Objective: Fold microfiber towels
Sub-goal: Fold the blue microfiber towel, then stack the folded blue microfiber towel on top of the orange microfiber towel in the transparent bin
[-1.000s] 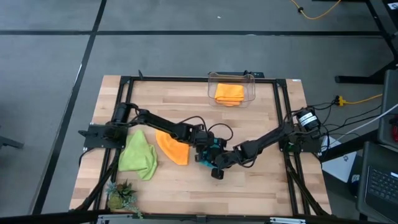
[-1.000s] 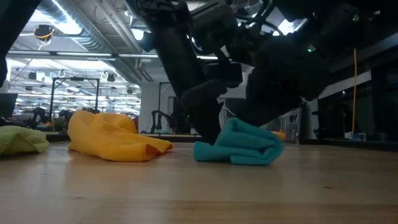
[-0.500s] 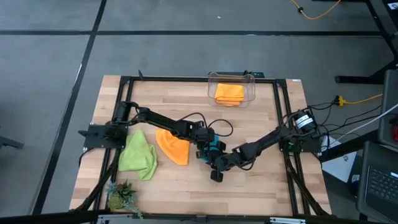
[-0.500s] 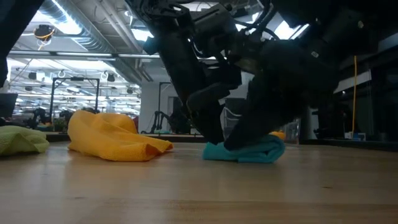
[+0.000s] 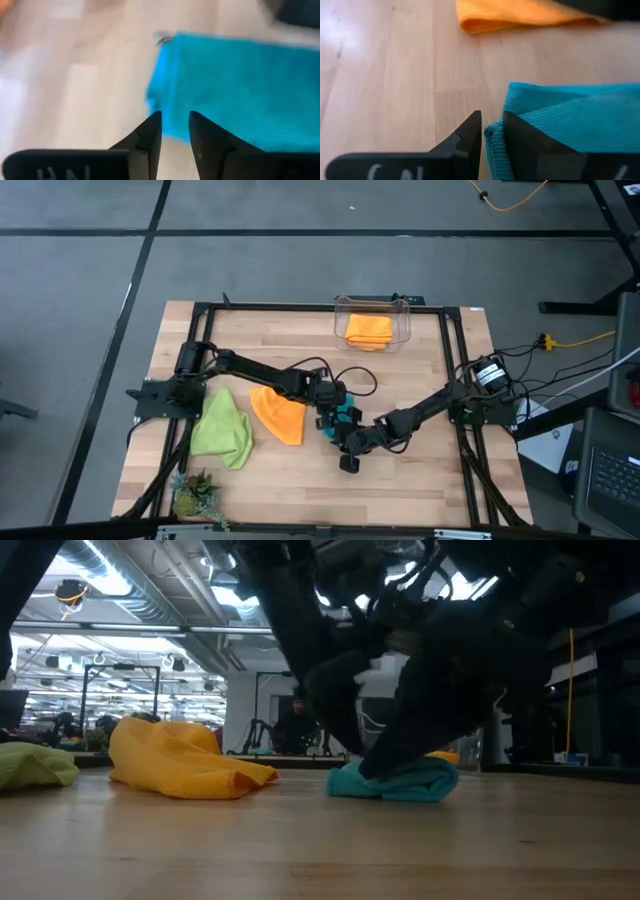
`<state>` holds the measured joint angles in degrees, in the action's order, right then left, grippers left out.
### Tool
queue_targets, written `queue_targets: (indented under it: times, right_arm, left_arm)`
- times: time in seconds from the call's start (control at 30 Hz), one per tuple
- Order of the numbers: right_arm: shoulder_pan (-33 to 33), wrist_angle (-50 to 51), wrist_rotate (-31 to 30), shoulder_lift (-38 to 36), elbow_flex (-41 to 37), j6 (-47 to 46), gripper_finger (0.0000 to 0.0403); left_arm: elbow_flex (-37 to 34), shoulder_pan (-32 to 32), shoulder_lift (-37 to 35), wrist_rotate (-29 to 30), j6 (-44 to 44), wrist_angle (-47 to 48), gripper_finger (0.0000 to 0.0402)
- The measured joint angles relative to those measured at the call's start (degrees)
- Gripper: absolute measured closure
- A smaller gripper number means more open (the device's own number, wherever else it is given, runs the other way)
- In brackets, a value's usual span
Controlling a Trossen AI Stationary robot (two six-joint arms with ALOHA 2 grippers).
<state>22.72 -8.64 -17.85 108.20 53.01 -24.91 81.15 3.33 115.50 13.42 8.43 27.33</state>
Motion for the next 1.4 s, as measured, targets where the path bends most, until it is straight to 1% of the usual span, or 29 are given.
queue_targets:
  times: [0.07, 0.17, 0.27, 0.37, 0.47, 0.57, 0.8, 0.9, 0.97, 1.07, 1.13, 1.2, 1.27, 1.33, 1.4]
  right_arm:
    - [0.0, -0.2, -0.1, -1.1, 0.5, 1.7, 0.0319]
    - [0.0, 1.6, -0.4, -3.8, 1.8, 5.4, 0.0319]
    - [0.0, 6.0, -0.8, -7.9, 3.6, 8.6, 0.0319]
    - [0.0, 12.1, -1.3, -13.1, 5.2, 9.0, 0.0319]
    - [0.0, 19.1, -0.8, -18.0, 6.0, 8.7, 0.0319]
    - [0.0, 25.3, -0.1, -22.8, 6.1, 8.4, 0.0319]
    - [-0.4, 39.2, -2.9, -31.4, 6.0, 5.7, 0.0319]
    - [-0.9, 43.8, -4.8, -33.8, 6.0, 5.5, 0.0319]
    - [-1.2, 46.8, -7.7, -34.5, 6.0, 4.4, 0.0319]
    - [-2.0, 52.6, -13.4, -34.7, 5.2, 0.6, 0.0319]
    - [-2.9, 56.2, -14.1, -34.7, 3.5, -3.0, 0.0319]
    - [-3.8, 57.8, -12.4, -34.6, 1.1, -6.5, 0.0319]
    - [-4.5, 57.4, -9.2, -34.7, -2.1, -8.8, 0.0319]
    - [-5.1, 54.9, -5.0, -34.6, -5.7, -9.6, 0.0319]
    - [-5.4, 49.2, -1.1, -34.6, -9.7, -9.5, 0.0319]
  left_arm:
    - [2.3, 0.0, -0.2, 2.5, 0.0, 2.8, 0.0303]
    - [6.3, 0.0, -0.3, 5.5, 0.0, 10.2, 0.0295]
    - [10.6, 0.0, -0.6, 5.9, 0.0, 17.3, 0.0291]
    - [14.7, 0.0, -1.4, 5.9, 0.1, 26.8, 0.029]
    - [17.6, 0.0, -2.5, 6.0, 0.0, 33.1, 0.029]
    - [18.5, -0.3, -3.8, 5.8, 0.0, 35.7, 0.029]
    - [18.2, -2.3, -8.2, 5.8, 0.4, 43.7, 0.029]
    - [17.1, -3.8, -10.7, 6.6, 0.3, 44.5, 0.029]
    - [15.9, -5.0, -12.3, 6.9, 0.2, 44.5, 0.029]
    - [12.2, -6.8, -14.5, 7.0, 0.2, 44.3, 0.029]
    - [8.3, -7.7, -16.2, 6.9, 1.2, 43.0, 0.029]
    - [3.5, -8.4, -17.8, 6.3, 2.0, 39.7, 0.029]
    - [-1.5, -8.8, -19.0, 4.1, 3.0, 36.1, 0.029]
    - [-6.2, -9.0, -19.6, 0.0, 3.2, 30.5, 0.029]
    - [-10.3, -8.8, -19.6, -4.6, 3.5, 24.2, 0.029]
